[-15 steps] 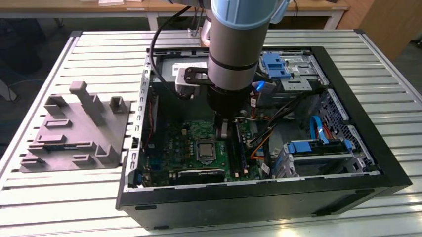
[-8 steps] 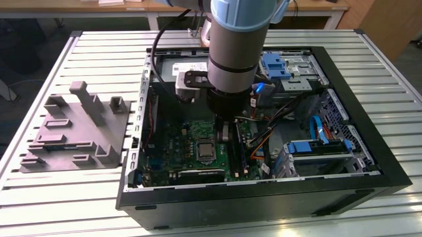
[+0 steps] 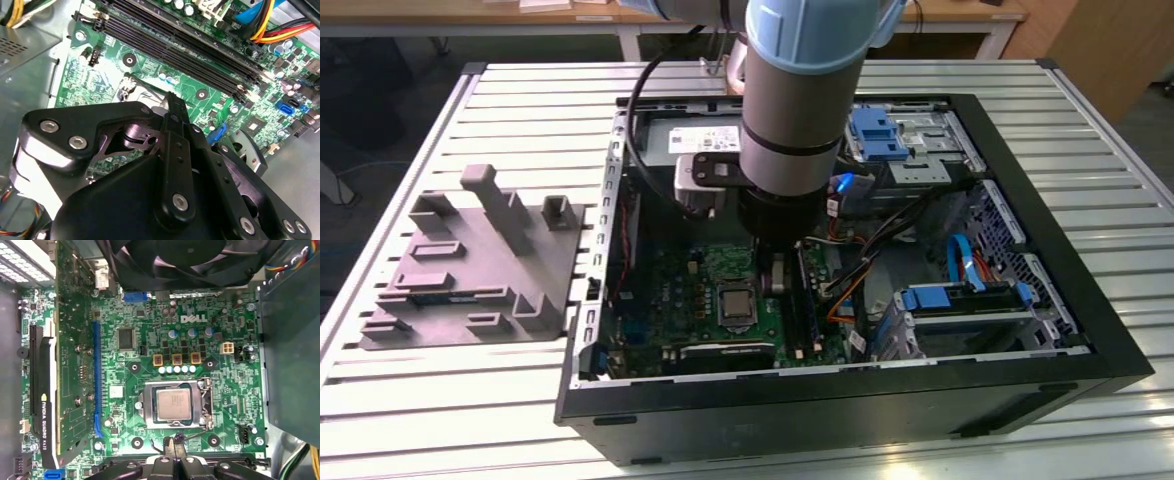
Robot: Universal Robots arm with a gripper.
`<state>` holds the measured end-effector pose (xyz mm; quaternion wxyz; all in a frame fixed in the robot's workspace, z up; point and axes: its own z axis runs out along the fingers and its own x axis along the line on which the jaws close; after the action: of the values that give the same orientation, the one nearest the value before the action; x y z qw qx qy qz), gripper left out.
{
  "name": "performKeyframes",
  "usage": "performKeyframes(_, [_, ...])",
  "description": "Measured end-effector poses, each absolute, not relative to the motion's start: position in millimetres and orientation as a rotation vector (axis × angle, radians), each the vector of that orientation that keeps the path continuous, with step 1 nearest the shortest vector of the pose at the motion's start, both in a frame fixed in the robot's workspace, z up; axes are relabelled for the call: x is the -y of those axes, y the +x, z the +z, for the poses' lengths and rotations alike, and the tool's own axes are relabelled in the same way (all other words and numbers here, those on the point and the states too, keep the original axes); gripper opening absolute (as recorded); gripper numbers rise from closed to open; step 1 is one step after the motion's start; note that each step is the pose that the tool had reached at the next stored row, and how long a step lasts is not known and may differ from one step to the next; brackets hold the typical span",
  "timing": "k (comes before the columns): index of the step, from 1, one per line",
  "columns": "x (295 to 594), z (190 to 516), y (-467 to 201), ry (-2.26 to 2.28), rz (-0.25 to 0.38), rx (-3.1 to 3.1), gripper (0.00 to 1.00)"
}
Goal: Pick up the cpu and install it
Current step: 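Install the first cpu locking lever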
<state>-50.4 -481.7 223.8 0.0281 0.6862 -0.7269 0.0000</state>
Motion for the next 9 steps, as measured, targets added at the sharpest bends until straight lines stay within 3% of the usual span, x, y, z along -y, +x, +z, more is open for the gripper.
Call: performKeyframes(9, [482.8,214.9,-50.6,2.129,0.001,2.233,0.11])
